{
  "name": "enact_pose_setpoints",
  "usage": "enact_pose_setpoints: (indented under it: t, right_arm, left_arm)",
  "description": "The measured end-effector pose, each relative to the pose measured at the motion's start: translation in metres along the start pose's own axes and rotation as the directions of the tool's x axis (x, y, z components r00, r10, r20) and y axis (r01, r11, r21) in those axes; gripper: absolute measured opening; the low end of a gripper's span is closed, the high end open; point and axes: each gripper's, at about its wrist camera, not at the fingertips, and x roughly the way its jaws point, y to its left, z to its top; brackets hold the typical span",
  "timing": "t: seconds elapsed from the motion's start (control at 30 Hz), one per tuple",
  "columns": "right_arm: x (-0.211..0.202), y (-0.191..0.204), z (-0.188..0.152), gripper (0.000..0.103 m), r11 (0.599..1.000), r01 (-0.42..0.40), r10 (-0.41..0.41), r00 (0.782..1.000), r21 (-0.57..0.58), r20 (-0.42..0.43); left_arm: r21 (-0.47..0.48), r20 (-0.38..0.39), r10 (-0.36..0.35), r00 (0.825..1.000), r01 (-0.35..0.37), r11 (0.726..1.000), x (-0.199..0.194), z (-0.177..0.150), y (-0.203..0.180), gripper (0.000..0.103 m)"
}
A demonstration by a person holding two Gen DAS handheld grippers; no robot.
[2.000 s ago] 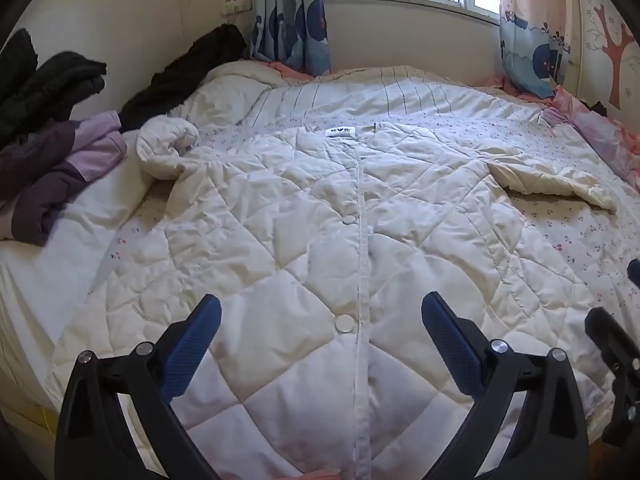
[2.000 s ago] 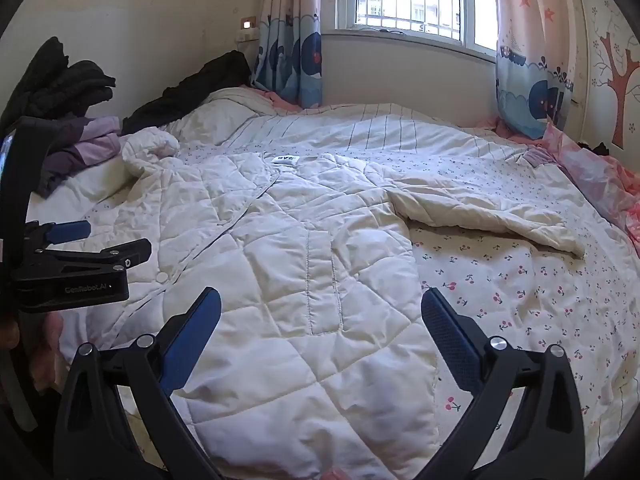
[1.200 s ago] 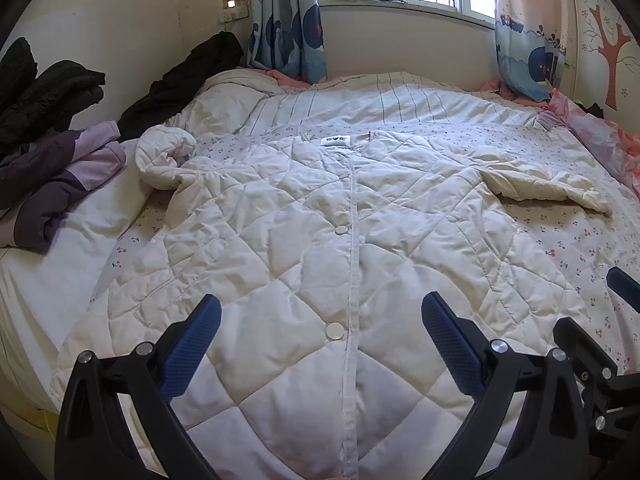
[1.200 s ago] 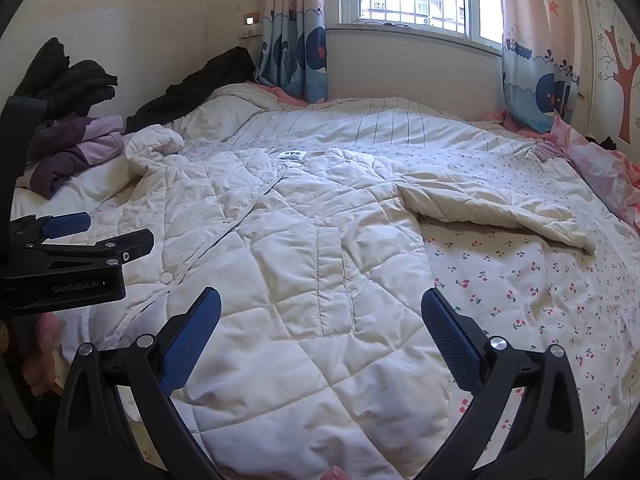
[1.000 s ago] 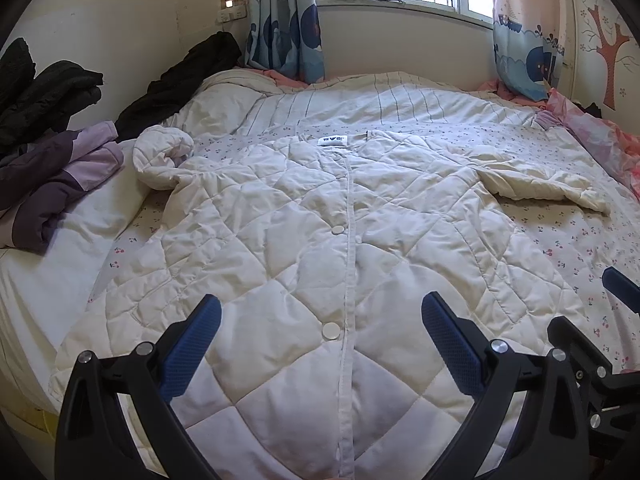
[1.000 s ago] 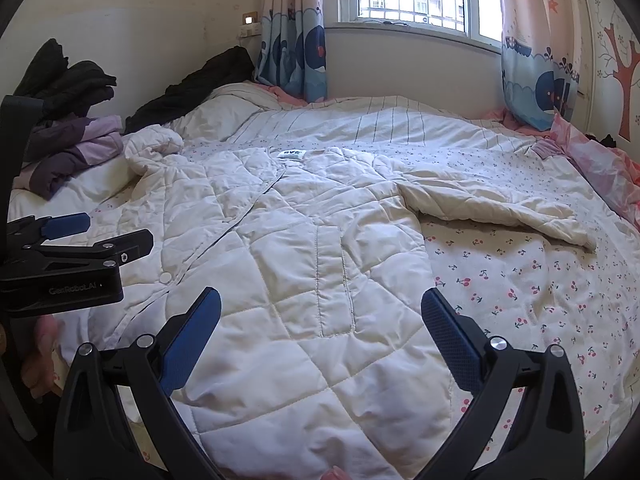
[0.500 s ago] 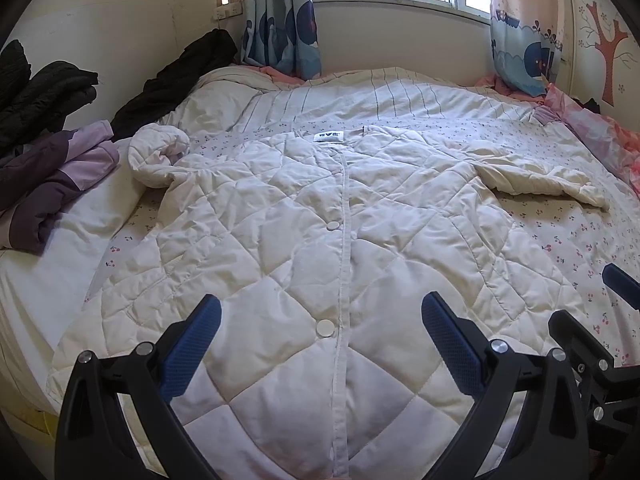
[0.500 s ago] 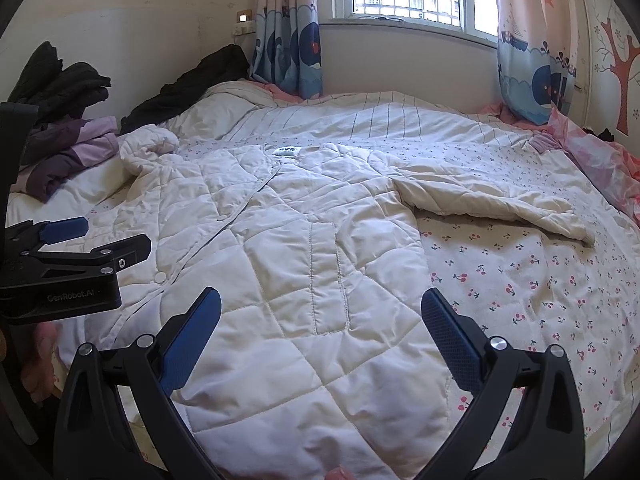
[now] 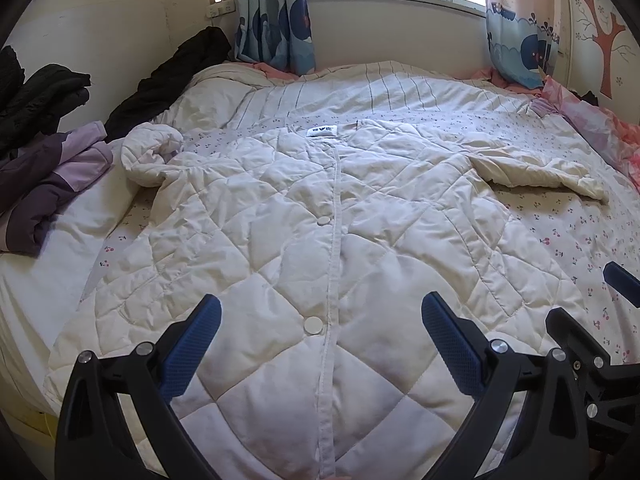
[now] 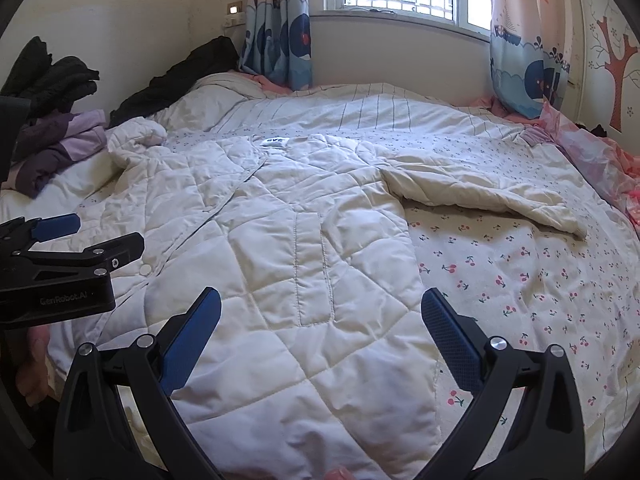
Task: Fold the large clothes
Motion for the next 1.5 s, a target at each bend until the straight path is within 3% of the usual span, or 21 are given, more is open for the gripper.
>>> enact_pose_setpoints:
  t: [0.3, 1.5]
  right_arm:
    - [0.001, -0.007, 0.0, 0.097, 0.999, 0.034, -0.034, 0.999, 0.012, -0.02]
    - [0.004, -0.015, 0.0, 0.097, 1.0, -0.001, 0.001, 1.0, 0.028, -0.009]
  left_arm:
    - [0.009, -0.014, 0.004, 1.0, -0.004, 1.0, 0.004, 0.0, -0.006, 0.096]
    - [0.022, -0.01, 0.032, 0.999, -0.032, 0.999, 0.01, 0.002, -0.017, 0.096]
